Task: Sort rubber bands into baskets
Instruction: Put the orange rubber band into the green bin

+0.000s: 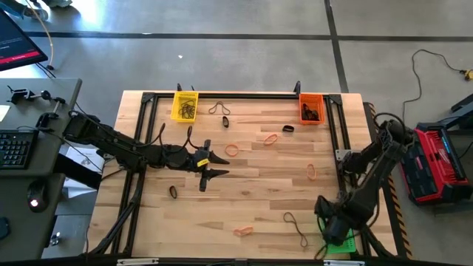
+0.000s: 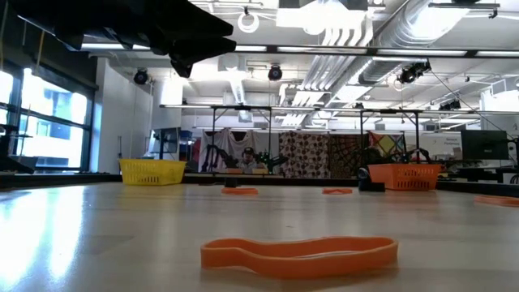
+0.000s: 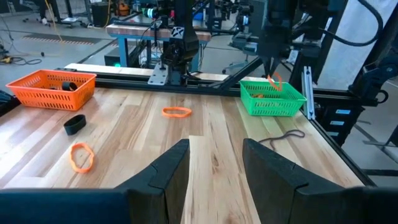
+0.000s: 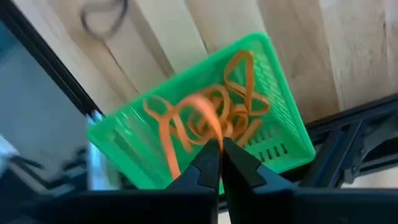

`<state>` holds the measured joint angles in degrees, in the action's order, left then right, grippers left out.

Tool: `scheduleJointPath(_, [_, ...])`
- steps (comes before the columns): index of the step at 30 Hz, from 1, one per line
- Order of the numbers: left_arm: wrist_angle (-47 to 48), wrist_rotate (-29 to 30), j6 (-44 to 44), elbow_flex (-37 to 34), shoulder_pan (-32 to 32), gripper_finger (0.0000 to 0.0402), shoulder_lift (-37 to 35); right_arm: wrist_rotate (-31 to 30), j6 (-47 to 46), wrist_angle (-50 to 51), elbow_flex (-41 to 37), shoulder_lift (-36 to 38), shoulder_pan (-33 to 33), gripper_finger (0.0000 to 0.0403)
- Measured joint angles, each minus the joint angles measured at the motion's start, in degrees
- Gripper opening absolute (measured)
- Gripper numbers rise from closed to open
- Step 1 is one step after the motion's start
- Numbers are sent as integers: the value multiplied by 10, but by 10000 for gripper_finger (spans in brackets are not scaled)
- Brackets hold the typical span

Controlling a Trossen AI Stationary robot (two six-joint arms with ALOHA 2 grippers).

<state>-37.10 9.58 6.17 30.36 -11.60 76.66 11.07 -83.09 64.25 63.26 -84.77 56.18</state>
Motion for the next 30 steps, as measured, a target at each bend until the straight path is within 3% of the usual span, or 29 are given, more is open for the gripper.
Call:
scheduleJointPath(8, [0, 0, -4, 0, 0, 142, 0, 14, 91, -4, 0, -42, 61, 0])
scheduleJointPath(19, [0, 0, -4, 0, 0, 142, 0, 10, 161, -49, 0, -116, 68, 0])
scheduleJointPath(30, [0, 0, -4, 0, 0, 142, 0, 61, 144, -62, 0, -136, 61, 22])
